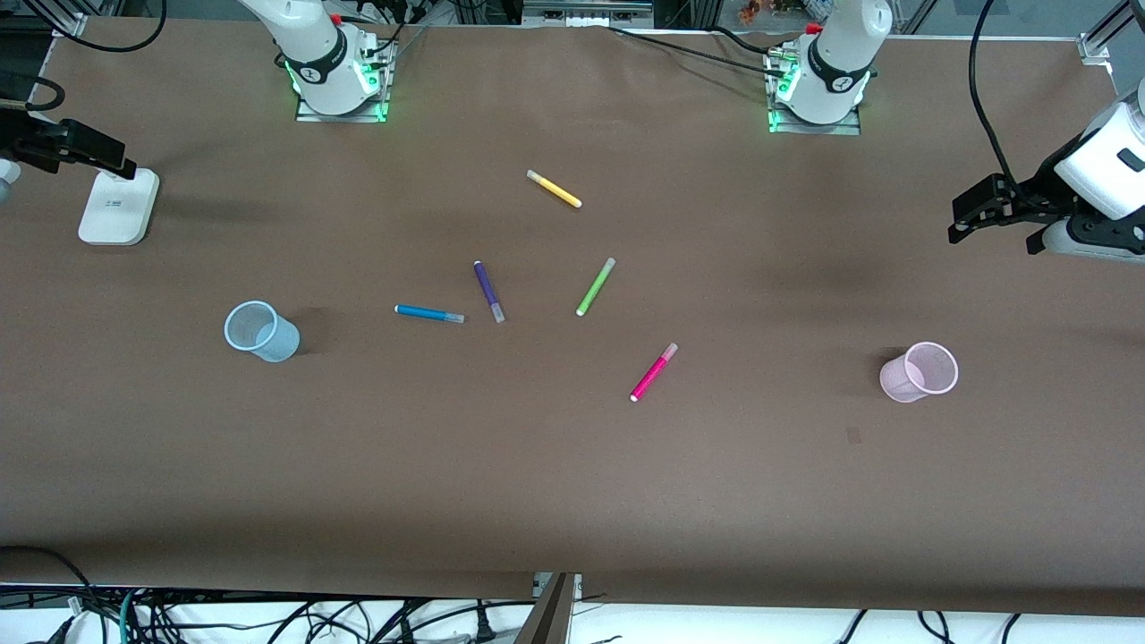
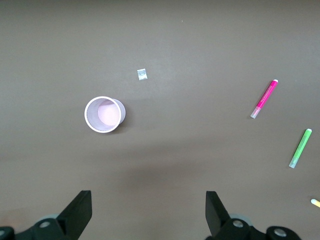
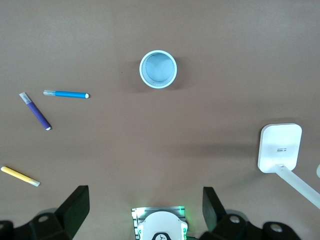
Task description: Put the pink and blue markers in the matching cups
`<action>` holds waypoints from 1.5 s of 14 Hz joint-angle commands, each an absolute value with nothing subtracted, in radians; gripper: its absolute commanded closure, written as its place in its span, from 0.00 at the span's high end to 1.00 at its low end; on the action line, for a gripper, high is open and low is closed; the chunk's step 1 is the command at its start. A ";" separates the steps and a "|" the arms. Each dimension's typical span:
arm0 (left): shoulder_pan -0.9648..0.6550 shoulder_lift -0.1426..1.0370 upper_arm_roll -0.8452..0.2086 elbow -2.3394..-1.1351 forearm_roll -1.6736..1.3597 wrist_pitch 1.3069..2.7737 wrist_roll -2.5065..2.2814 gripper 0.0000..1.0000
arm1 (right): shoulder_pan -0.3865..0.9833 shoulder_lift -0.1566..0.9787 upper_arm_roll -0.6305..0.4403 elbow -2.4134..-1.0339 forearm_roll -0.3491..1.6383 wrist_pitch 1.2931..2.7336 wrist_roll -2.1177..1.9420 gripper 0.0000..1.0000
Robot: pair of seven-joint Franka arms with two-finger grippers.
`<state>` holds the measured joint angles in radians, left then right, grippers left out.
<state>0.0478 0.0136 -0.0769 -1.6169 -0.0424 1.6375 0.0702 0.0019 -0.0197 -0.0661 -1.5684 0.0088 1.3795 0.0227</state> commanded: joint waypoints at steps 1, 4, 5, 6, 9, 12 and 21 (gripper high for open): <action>0.057 0.031 -0.080 -1.578 -0.063 1.609 0.087 1.00 | -0.002 -0.008 -0.064 -1.537 0.029 1.359 0.011 1.00; 0.057 0.031 -0.080 -1.578 -0.063 1.609 0.087 1.00 | -0.002 0.000 -0.064 -1.537 0.029 1.364 0.011 1.00; 0.057 0.031 -0.080 -1.578 -0.063 1.609 0.087 1.00 | 0.002 0.015 -0.063 -1.537 0.031 1.364 0.017 1.00; 0.057 0.031 -0.080 -1.578 -0.063 1.609 0.086 1.00 | 0.008 0.029 -0.057 -1.537 0.029 1.370 0.018 1.00; 0.057 0.031 -0.080 -1.577 -0.063 1.609 0.087 1.00 | 0.052 0.103 -0.052 -1.537 0.026 1.373 0.017 1.00; 0.057 0.032 -0.080 -1.577 -0.063 1.609 0.084 1.00 | 0.109 0.188 -0.051 -1.540 0.025 1.423 0.021 1.00; -0.033 0.216 -0.112 -1.493 -0.196 1.695 0.038 1.00 | 0.320 0.429 -0.051 -1.581 0.017 1.716 0.139 1.00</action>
<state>0.0213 0.1108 -0.1014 -1.5696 -0.1784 1.6599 0.0487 0.2844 0.4162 -0.0434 -1.5737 0.0121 1.6803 0.1146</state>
